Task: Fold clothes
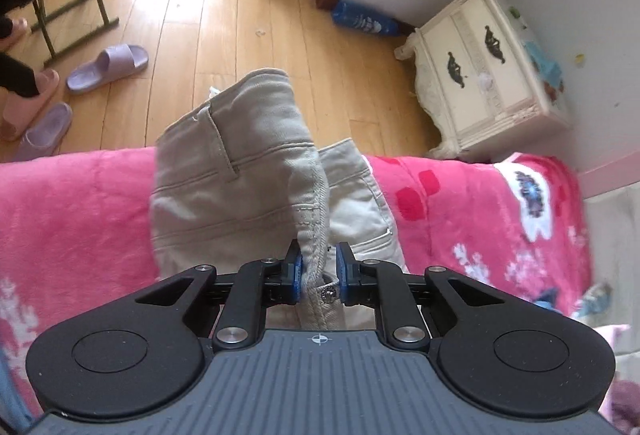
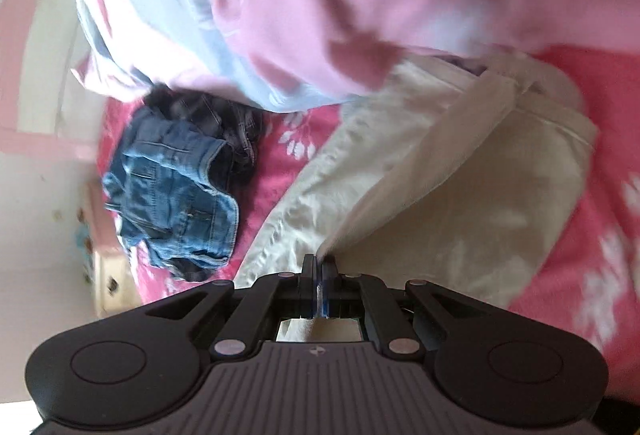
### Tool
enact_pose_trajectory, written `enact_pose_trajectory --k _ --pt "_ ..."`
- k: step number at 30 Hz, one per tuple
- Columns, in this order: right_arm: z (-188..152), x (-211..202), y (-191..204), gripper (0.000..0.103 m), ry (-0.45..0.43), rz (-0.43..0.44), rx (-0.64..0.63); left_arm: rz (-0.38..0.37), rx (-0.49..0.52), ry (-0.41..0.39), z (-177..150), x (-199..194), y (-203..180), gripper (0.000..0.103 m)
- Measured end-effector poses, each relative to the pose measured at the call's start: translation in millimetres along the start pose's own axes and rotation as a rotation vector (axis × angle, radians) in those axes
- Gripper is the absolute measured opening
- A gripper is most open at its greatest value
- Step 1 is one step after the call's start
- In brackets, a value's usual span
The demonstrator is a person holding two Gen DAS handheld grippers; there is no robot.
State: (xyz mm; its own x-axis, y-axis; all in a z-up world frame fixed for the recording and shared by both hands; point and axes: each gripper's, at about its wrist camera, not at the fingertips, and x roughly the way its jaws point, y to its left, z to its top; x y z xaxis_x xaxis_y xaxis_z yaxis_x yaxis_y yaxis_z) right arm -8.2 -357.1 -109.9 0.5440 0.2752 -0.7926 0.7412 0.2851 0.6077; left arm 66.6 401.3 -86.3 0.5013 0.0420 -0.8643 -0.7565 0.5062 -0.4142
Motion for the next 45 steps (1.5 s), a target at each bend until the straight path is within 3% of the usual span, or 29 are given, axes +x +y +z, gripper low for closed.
enact_pose_trajectory --k 9,13,15,17,21,26,29,31,35,38,41,45 --pt "39 57 0 0.003 0.065 0.06 0.047 0.11 0.223 -0.021 -4 59 -75 0.015" --pt "46 76 -8 0.005 0.079 0.062 0.059 0.098 0.297 0.048 -6 90 -94 0.02" --pt "47 83 -9 0.01 0.098 0.057 0.055 0.117 0.326 0.1 -5 101 -99 0.028" --pt "45 83 -6 0.035 0.119 0.063 0.036 0.114 0.323 0.146 -1 104 -101 0.034" --pt "37 69 10 0.04 0.126 0.022 -0.076 0.026 0.211 0.149 11 82 -98 0.048" --pt "12 39 45 0.041 0.171 -0.039 -0.325 -0.068 0.118 0.124 14 36 -89 0.05" --pt "-27 28 76 0.041 0.233 -0.071 -0.606 -0.106 0.107 0.084 10 3 -69 0.052" --pt "-63 32 100 0.041 0.258 -0.071 -0.82 -0.091 0.107 0.039 7 -17 -47 0.052" --pt "-150 68 152 0.041 0.298 0.062 -1.139 0.022 0.053 -0.038 -15 -64 25 0.052" --pt "-224 111 188 0.041 0.32 0.194 -1.282 0.076 -0.087 -0.055 -39 -74 86 0.052" --pt "-292 170 212 0.041 0.351 0.247 -1.41 0.04 -0.157 -0.011 -40 -44 125 0.052" --pt "-367 246 249 0.041 0.387 0.182 -1.49 -0.053 -0.11 0.051 -17 13 136 0.052"
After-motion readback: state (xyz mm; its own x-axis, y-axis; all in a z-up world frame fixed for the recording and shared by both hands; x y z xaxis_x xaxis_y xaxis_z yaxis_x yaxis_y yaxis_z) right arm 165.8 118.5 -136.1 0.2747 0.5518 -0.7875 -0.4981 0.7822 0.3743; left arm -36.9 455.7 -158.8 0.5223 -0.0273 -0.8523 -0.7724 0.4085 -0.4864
